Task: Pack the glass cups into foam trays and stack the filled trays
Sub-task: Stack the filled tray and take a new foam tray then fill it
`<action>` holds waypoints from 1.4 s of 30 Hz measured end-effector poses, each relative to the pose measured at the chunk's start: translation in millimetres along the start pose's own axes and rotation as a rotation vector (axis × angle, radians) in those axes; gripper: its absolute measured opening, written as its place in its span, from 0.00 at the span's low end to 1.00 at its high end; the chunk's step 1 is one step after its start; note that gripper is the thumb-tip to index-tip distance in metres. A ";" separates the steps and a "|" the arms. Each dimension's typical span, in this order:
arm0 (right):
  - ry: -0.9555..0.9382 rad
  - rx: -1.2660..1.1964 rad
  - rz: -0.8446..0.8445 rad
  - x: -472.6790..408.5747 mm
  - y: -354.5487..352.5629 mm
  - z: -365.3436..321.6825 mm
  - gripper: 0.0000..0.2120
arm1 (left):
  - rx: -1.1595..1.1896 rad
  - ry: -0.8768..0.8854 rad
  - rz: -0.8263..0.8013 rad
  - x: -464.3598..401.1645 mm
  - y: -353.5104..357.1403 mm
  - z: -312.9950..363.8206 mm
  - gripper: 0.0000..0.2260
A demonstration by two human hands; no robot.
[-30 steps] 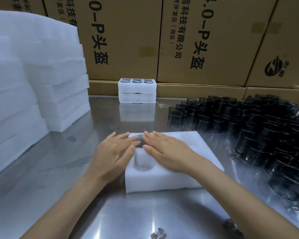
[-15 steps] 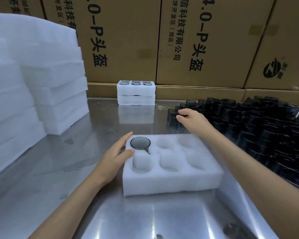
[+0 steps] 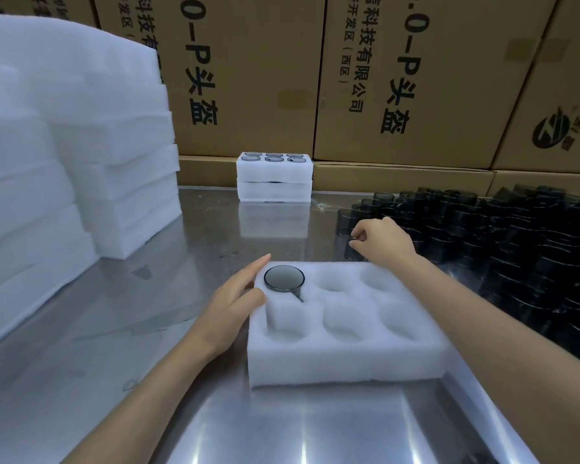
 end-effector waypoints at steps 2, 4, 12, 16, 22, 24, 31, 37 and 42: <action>0.019 0.014 0.015 4.0 -4.3 -0.3 0.06 | -0.004 -0.005 0.004 0.6 0.1 0.6 0.30; 0.010 0.071 0.035 5.9 -9.5 -3.0 0.09 | -0.011 -0.007 0.006 1.4 0.2 1.1 0.31; 0.080 -0.097 -0.187 11.2 6.4 1.5 0.22 | -0.024 -0.026 0.006 2.4 1.0 1.1 0.31; 0.080 -0.281 -0.243 16.0 11.9 5.3 0.11 | -0.053 -0.032 0.006 1.2 -0.2 0.4 0.30; 0.218 -0.720 0.123 33.2 -38.4 20.3 0.24 | -0.069 -0.024 0.010 0.6 -0.6 0.4 0.31; 0.100 -0.777 0.120 40.9 -56.1 6.3 0.20 | -0.072 -0.019 0.012 0.1 0.0 0.7 0.31; -0.304 -0.566 0.026 88.2 -62.8 -50.8 0.13 | -0.083 -0.007 0.012 0.0 0.4 1.4 0.31; -0.346 -0.529 -0.029 99.7 -46.5 -57.5 0.19 | -0.100 -0.008 0.018 0.2 -0.1 0.7 0.31; -0.396 -0.377 -0.060 100.6 -38.3 -69.3 0.19 | -0.116 0.000 0.017 -0.2 -0.3 1.0 0.31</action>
Point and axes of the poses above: each hand's wrist, its own x-axis away from the middle knuckle, its own y-axis out of the palm, z = x × y, the point moved 9 cm from there along -x, towards the middle knuckle, and after that the axes turned 12 degrees about x, right-handed, at the moved point
